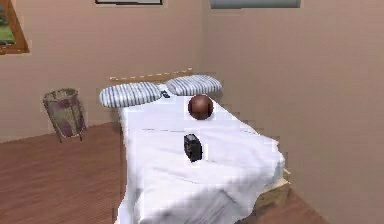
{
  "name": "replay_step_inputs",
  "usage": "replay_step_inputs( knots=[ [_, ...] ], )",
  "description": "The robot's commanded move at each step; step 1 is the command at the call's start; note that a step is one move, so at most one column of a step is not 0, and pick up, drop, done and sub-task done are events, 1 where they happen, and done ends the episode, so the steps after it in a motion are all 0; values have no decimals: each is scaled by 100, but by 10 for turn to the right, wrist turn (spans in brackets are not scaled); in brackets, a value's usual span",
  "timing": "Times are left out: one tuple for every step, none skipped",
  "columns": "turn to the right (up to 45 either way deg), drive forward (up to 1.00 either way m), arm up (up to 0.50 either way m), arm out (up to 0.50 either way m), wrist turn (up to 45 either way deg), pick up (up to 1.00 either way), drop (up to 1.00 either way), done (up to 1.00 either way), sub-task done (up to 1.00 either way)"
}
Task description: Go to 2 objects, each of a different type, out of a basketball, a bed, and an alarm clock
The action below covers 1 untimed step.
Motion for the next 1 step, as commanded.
replay_step_inputs(
  knots=[
    [0, 0, 0, 0, 0, 0, 0, 100, 0]
  ],
)
